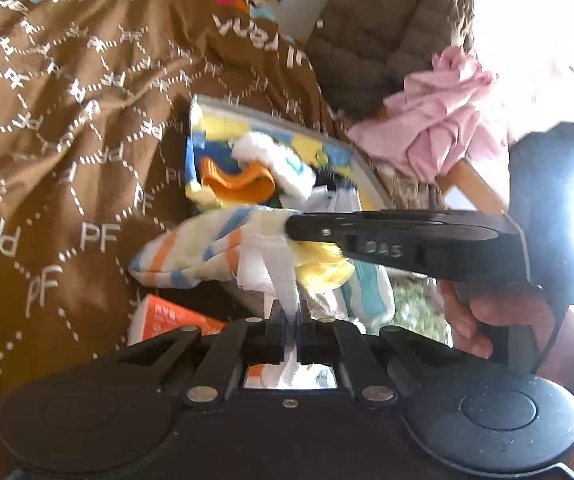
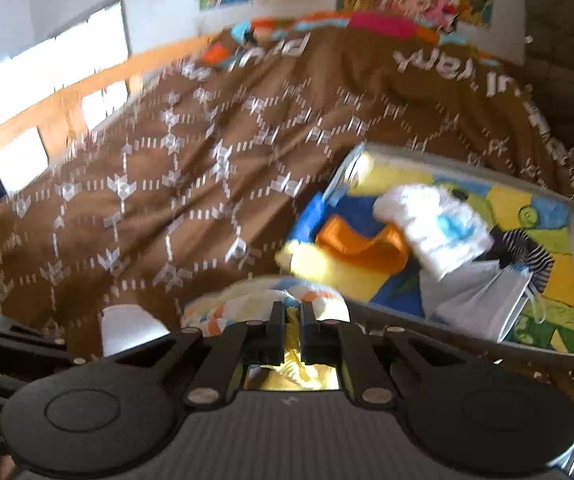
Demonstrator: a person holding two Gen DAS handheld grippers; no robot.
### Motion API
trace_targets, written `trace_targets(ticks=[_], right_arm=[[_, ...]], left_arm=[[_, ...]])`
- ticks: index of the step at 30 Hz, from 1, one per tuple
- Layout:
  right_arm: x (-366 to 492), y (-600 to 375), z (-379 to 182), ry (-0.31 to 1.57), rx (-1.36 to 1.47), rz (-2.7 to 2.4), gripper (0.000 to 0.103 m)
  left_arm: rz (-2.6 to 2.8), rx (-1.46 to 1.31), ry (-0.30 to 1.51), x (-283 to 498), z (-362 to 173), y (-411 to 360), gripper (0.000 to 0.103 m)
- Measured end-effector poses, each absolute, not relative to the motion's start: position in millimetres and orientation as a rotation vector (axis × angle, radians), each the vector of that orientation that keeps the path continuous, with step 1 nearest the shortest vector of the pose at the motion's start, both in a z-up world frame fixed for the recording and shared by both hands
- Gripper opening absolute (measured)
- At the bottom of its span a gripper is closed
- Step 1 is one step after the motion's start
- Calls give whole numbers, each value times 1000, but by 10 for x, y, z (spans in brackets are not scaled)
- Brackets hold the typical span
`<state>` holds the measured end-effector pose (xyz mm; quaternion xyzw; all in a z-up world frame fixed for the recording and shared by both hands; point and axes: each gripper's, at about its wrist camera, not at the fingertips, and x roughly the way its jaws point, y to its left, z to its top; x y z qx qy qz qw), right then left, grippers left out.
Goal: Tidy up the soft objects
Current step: 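Carry the striped towel and white cloth over the frog-painting tray with both tools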
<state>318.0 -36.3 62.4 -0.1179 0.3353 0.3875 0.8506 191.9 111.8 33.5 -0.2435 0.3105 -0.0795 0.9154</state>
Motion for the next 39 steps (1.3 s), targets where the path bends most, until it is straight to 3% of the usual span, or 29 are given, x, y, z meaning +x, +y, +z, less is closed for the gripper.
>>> trace_targets(ticks=[14, 24, 30, 39], right_arm=[[3313, -749, 1118, 509, -65, 735, 7], [3643, -850, 1458, 383, 22, 682, 7], [4145, -959, 1318, 411, 85, 612, 7], [4692, -1310, 865, 514, 187, 491, 7]], left_arm=[[-147, -505, 510, 1920, 639, 1223, 3], [-175, -436, 445, 2566, 1116, 1248, 3], [-178, -361, 416, 3300, 1255, 1115, 3], [-170, -294, 434, 4208, 999, 919, 3]])
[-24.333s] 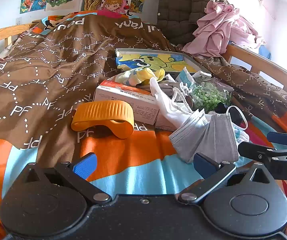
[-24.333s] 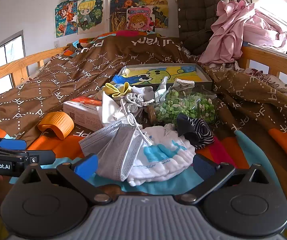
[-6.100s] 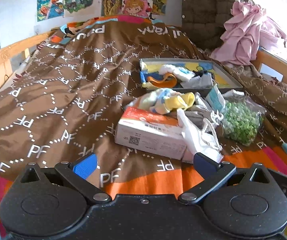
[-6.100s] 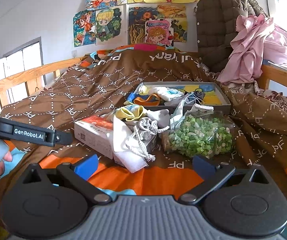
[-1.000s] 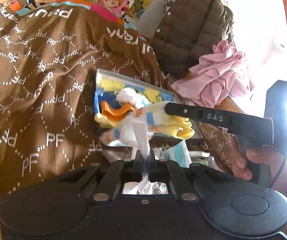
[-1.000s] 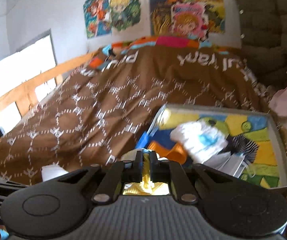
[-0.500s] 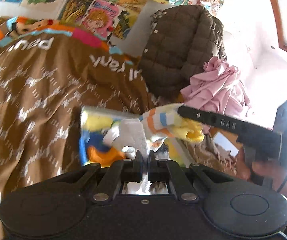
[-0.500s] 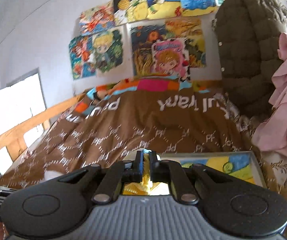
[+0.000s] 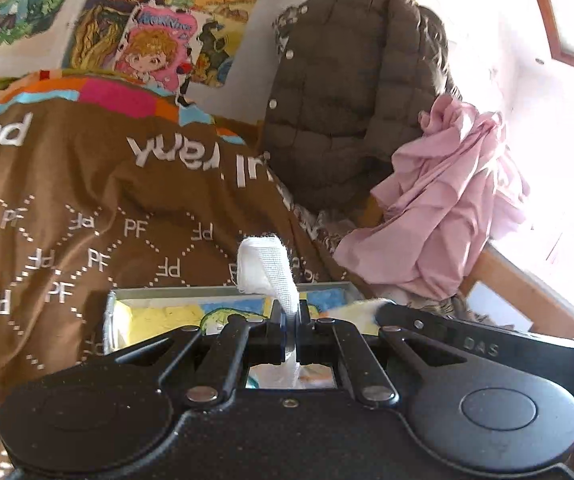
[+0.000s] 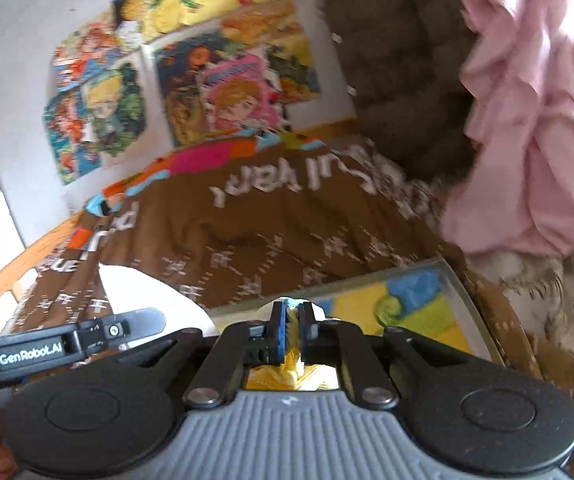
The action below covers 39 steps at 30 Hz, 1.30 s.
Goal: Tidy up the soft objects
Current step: 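Carry the striped towel and white cloth over the frog-painting tray with both tools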
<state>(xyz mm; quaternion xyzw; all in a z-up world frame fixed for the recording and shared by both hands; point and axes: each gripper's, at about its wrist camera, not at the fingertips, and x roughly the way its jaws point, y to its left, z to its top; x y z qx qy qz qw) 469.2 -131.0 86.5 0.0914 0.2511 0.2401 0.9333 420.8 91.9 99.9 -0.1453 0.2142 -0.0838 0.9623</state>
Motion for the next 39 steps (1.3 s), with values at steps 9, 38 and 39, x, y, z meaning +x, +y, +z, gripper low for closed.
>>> trace_targets(ticks=[9, 38, 39], right_arm=[[4826, -1373, 476, 652, 171, 462, 8], [4546, -1247, 343, 681, 89, 447, 43], [4528, -1259, 351, 670, 97, 448, 50]], left_arm=[[-141, -305, 526, 4435, 550, 912, 3], [18, -232, 658, 4193, 291, 1003, 66], [26, -236, 647, 4167, 311, 1011, 71]])
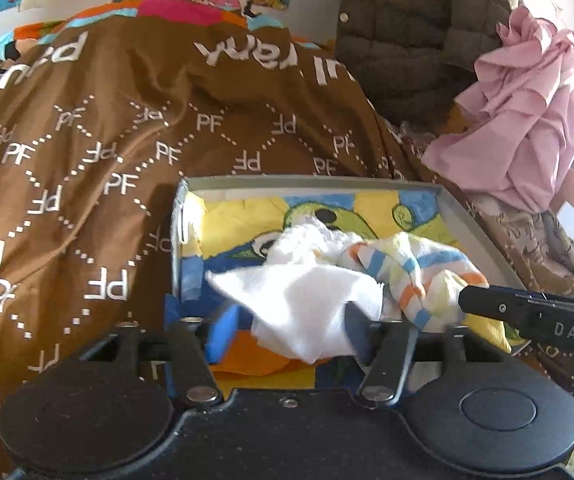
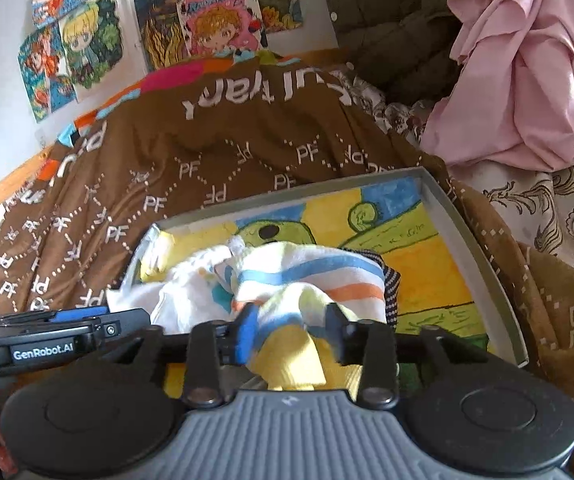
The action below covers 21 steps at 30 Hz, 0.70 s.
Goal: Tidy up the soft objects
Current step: 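Open both tools to drop the towel and cloth into the tray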
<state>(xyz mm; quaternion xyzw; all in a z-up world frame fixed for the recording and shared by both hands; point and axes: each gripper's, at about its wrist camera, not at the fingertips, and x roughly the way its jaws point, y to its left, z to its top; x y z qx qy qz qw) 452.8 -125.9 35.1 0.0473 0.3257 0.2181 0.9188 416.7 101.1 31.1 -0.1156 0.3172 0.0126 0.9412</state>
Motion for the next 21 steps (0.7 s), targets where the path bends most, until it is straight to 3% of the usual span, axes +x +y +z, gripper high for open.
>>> trace_targets(ticks=[2, 8, 15, 21], right_arm=[[4501, -1272, 371, 655, 105, 451, 56], [4381, -1324, 492, 594, 141, 455, 82], [4186, -1427, 683, 516, 184, 437, 103], [4049, -1487, 779, 478, 199, 450, 103]], left_arm=[[46, -241, 623, 4113, 356, 1026, 84], [107, -222, 569, 3940, 553, 1044, 101], [142, -173, 496, 3660, 869, 1008, 102], [160, -144, 385, 3345, 1137, 944, 102]])
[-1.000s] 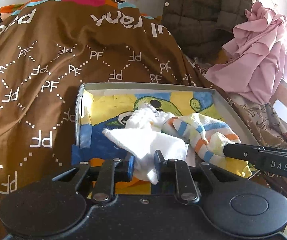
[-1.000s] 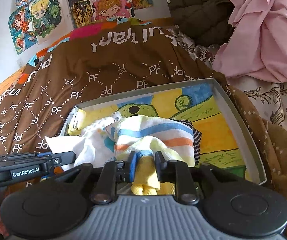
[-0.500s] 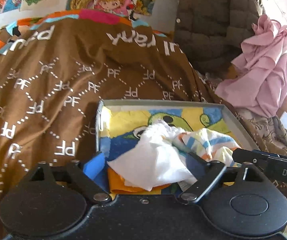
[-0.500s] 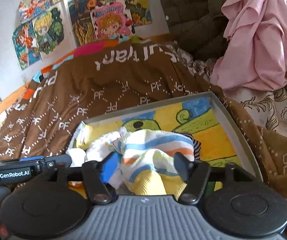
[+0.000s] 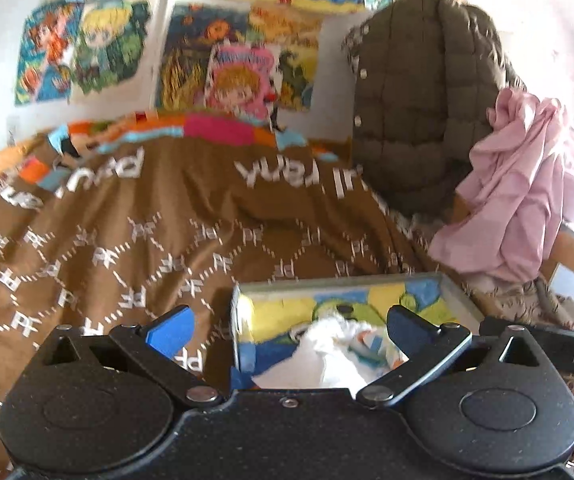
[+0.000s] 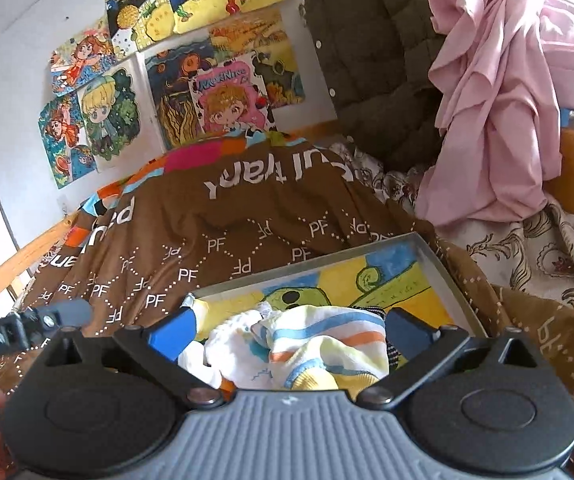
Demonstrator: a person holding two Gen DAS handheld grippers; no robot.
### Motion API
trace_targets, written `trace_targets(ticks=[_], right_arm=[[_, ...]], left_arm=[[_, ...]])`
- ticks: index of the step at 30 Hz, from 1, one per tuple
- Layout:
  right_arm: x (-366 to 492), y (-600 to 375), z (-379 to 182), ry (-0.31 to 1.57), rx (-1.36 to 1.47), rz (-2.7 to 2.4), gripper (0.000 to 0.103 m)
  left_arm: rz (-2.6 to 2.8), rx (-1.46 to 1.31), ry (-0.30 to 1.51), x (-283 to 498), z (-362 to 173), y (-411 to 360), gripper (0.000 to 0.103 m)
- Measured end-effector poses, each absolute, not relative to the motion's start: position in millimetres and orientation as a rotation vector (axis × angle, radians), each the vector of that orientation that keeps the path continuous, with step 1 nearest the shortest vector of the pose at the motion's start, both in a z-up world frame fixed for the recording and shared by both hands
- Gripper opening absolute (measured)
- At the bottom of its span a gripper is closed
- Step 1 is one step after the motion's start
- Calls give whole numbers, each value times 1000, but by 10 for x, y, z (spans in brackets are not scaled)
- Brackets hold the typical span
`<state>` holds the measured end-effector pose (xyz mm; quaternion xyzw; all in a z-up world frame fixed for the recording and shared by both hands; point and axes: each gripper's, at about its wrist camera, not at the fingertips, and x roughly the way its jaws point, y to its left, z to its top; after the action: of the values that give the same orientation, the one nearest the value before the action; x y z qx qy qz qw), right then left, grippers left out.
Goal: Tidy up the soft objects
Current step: 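Open both tools to drop the towel and cloth into the tray, then withdraw both tools from the tray back toward the pile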
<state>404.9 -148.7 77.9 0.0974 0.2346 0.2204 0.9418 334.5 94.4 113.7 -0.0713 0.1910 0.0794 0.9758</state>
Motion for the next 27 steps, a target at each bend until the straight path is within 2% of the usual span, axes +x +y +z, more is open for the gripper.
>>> trace_targets(ticks=[13, 27], right_arm=[[3295, -1390, 1026, 426, 129, 438, 103], [2495, -1540, 1110, 340, 73, 334, 103]], left_arm=[[181, -54, 313, 2663, 1459, 802, 102], [254, -80, 285, 1934, 1326, 648, 102]])
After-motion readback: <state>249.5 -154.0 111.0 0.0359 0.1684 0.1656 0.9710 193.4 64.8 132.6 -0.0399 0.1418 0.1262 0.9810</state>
